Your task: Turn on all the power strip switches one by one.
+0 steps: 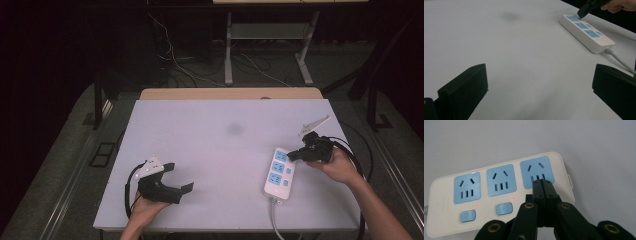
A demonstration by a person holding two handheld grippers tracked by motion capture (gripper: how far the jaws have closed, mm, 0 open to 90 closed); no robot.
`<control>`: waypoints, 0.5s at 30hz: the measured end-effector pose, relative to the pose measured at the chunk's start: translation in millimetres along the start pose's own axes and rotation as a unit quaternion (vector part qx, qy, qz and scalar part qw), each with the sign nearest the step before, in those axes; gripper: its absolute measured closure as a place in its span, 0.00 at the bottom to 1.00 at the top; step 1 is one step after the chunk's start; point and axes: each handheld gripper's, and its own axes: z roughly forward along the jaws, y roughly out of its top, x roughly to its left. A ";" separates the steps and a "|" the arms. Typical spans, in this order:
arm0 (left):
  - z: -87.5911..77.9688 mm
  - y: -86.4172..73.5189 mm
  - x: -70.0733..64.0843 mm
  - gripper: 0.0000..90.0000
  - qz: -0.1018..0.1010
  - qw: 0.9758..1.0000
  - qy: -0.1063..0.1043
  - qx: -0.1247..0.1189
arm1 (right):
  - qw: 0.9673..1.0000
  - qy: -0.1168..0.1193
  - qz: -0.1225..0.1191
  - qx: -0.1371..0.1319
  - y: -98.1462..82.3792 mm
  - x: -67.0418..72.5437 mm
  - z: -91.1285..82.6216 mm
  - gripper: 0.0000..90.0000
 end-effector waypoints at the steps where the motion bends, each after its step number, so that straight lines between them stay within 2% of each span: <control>1: -0.3 0.0 -0.2 0.00 0.000 1.000 -0.001 -0.001 | 1.000 0.000 0.002 -0.005 0.1 0.5 -1.4 1.00; 3: -0.6 0.1 -0.5 0.00 0.000 1.000 -0.001 -0.003 | 1.000 -0.005 0.004 -0.009 0.3 2.0 -4.5 0.99; 8: -1.2 0.2 -1.0 0.00 -0.002 1.000 -0.001 -0.004 | 0.999 -0.019 0.021 -0.028 0.1 6.8 -14.9 0.89; 12: -1.4 0.4 -1.3 0.00 -0.002 1.000 -0.003 -0.005 | 0.998 -0.033 0.034 -0.050 -2.6 11.5 -22.0 0.73; 15: -1.7 0.5 -1.5 0.00 -0.002 1.000 -0.003 -0.006 | 0.995 -0.045 0.053 -0.071 -6.0 15.6 -28.6 0.57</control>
